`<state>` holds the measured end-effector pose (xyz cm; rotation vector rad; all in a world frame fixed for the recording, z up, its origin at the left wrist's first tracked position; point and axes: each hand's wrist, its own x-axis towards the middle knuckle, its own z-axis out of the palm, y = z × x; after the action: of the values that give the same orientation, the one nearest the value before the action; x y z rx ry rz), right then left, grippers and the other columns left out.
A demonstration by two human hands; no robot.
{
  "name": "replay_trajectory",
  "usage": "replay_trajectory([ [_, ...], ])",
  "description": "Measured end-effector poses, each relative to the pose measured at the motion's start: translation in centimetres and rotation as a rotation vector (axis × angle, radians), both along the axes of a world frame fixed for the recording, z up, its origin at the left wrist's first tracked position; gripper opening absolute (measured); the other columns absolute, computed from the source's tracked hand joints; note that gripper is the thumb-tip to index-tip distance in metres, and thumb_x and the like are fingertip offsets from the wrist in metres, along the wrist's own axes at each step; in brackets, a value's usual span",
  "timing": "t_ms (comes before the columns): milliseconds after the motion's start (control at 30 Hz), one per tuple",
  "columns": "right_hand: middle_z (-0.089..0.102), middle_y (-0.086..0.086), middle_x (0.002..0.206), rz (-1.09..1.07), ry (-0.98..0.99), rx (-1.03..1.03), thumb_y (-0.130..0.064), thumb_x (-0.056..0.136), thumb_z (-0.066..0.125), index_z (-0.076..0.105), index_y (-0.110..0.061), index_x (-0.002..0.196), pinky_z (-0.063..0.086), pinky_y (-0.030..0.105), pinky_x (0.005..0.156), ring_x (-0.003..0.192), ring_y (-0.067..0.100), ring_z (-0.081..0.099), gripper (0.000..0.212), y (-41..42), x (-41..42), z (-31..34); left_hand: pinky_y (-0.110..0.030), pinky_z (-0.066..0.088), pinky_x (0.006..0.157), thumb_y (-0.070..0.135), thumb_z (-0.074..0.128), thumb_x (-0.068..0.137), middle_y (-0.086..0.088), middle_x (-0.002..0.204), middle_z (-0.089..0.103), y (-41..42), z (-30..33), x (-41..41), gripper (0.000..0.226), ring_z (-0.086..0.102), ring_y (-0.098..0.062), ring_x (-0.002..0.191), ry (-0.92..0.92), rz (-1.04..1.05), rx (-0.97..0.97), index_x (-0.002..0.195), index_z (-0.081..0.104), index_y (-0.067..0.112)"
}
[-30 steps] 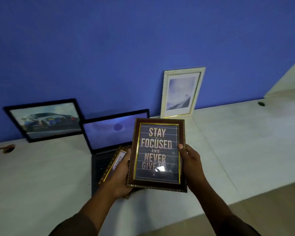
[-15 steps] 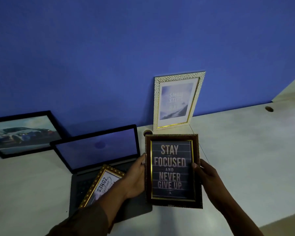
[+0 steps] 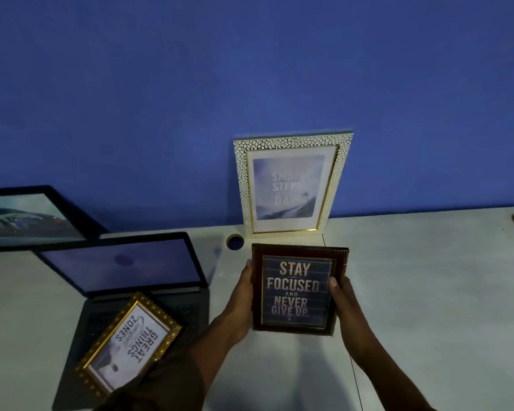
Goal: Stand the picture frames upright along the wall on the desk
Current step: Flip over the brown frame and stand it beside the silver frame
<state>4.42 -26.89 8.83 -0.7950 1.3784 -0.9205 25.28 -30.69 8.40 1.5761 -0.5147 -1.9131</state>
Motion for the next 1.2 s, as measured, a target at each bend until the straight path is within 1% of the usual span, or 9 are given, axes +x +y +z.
replay_trajectory([
  [233,0.065,-0.013,0.128,-0.013,-0.014,-0.035,-0.044,0.095,0.042,0.048,-0.031,0.139,0.055,0.009,0.073,0.107,-0.007,0.067,0.046,-1.9,-1.5,-1.6,-0.039,0.054,0.09,0.061,0.022,0.103,-0.004,0.117,0.077,-2.2,-2.3,-1.7,0.064,0.074,-0.021,0.107,0.0,0.069,-0.076,0.128,0.068,0.024],
  [333,0.067,-0.019,0.124,0.005,-0.001,-0.026,-0.037,0.096,0.045,0.05,-0.036,0.134,0.053,0.007,0.078,0.109,-0.01,0.065,0.038,-1.9,-1.4,-2.9,-0.032,0.054,0.081,0.061,0.024,0.102,-0.003,0.111,0.079,-2.3,-4.1,-1.3,0.062,0.077,-0.016,0.095,-0.068,0.097,-0.027,0.118,0.072,0.025],
  [500,0.067,-0.028,0.12,0.035,0.042,0.005,-0.035,0.096,0.051,0.046,-0.035,0.137,0.056,0.016,0.086,0.116,-0.004,0.063,0.041,-1.2,-0.9,-4.6,-0.016,0.051,0.052,0.052,0.02,0.106,0.015,0.06,0.075,-1.2,-5.5,-1.3,0.055,0.07,0.003,0.053,-0.184,0.145,0.111,0.093,0.067,0.028],
  [567,0.066,-0.03,0.119,0.045,0.063,0.006,-0.039,0.093,0.055,0.045,-0.035,0.137,0.055,0.022,0.092,0.115,-0.005,0.063,0.045,-1.0,-0.8,-4.8,-0.016,0.051,0.049,0.049,0.019,0.107,0.016,0.055,0.073,-0.8,-5.4,-1.6,0.054,0.068,0.004,0.048,-0.192,0.153,0.138,0.089,0.064,0.028],
  [733,0.065,-0.031,0.12,0.046,0.131,0.021,-0.046,0.091,0.059,0.045,-0.033,0.142,0.056,0.028,0.094,0.114,-0.002,0.065,0.054,-0.6,-1.2,-5.7,-0.024,0.046,0.07,0.054,0.017,0.105,0.005,0.078,0.071,-0.7,-5.7,-1.4,0.059,0.065,-0.009,0.071,-0.223,0.151,0.165,0.093,0.067,0.025],
  [867,0.064,-0.014,0.128,-0.032,0.16,0.044,-0.041,0.095,0.059,0.043,-0.032,0.144,0.059,0.016,0.072,0.116,0.008,0.064,0.053,0.5,-1.6,-6.0,-0.031,0.039,0.09,0.054,0.017,0.105,-0.005,0.101,0.07,0.6,-5.7,-0.3,0.06,0.063,-0.015,0.089,-0.281,0.146,0.155,0.102,0.065,0.018],
  [967,0.063,0.003,0.138,-0.026,0.209,0.077,-0.058,0.09,0.063,0.04,-0.036,0.145,0.056,0.031,0.09,0.122,0.021,0.063,0.064,2.2,-1.7,-6.6,-0.041,0.029,0.112,0.062,0.018,0.102,-0.011,0.149,0.051,2.9,-5.7,1.2,0.072,0.047,-0.027,0.137,-0.317,0.126,0.137,0.145,0.049,0.013],
  [1033,0.061,0.006,0.141,-0.016,0.251,0.098,-0.069,0.081,0.064,0.039,-0.037,0.146,0.05,0.044,0.103,0.126,0.026,0.061,0.077,3.6,-1.5,-6.9,-0.043,0.028,0.114,0.061,0.021,0.102,-0.011,0.153,0.047,4.2,-5.5,2.3,0.071,0.042,-0.028,0.141,-0.329,0.145,0.136,0.148,0.047,0.014],
  [1200,0.05,0.006,0.153,-0.087,0.33,0.145,-0.049,0.09,0.067,0.039,-0.032,0.149,0.041,0.051,0.112,0.137,0.028,0.051,0.067,6.7,0.5,-6.9,-0.043,0.031,0.111,0.061,0.03,0.101,-0.007,0.145,0.053,8.4,-4.7,5.8,0.066,0.046,-0.028,0.135,-0.341,0.199,0.111,0.143,0.051,0.014],
])
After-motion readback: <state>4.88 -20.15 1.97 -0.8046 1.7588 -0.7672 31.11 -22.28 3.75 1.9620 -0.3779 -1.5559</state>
